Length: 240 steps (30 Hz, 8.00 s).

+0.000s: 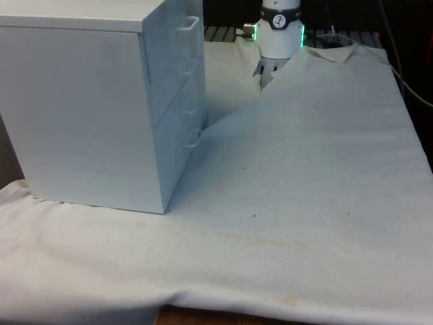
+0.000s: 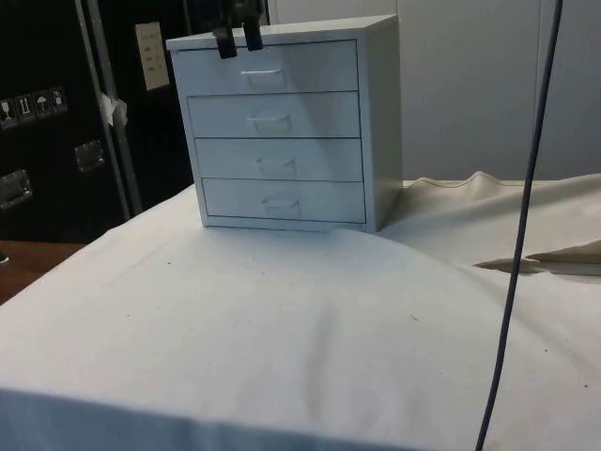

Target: Open the drawer, then close it.

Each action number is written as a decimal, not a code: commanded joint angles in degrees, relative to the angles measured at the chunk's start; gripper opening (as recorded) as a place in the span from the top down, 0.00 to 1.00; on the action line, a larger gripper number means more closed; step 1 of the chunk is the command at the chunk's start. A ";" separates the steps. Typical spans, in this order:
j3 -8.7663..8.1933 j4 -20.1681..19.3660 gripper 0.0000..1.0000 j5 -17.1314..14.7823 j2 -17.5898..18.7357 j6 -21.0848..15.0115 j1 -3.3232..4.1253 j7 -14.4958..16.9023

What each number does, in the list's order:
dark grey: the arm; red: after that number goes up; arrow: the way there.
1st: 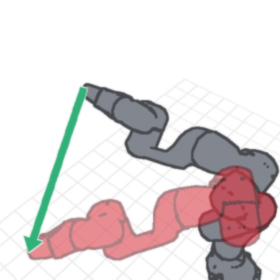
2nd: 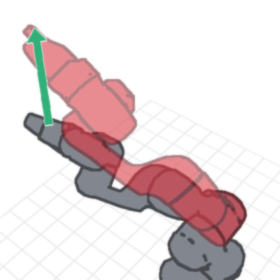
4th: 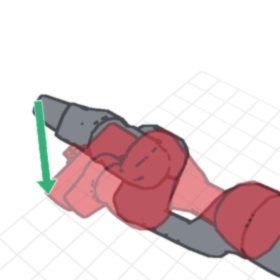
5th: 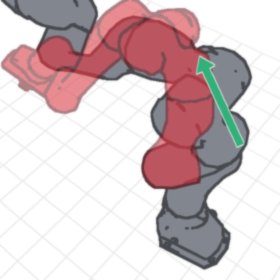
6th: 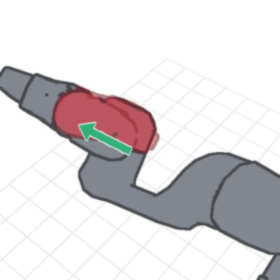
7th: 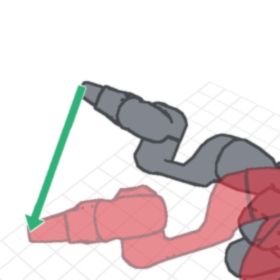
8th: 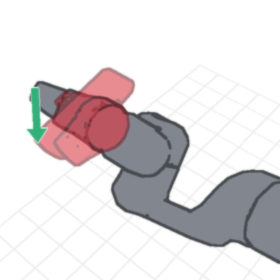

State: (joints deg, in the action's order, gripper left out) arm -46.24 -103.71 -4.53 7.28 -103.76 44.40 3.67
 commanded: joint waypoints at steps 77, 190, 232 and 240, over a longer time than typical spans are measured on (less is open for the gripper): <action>-2.52 -6.53 0.00 21.49 3.84 -16.67 0.11 -7.85; 11.57 3.78 1.00 32.31 13.69 -4.58 2.69 -30.19; 13.29 4.70 0.10 34.55 14.67 -2.69 2.64 -32.31; 14.32 4.70 0.00 34.15 15.81 -2.98 2.64 -33.52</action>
State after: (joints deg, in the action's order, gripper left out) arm -32.14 -99.06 30.02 22.57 -106.46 47.10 -29.56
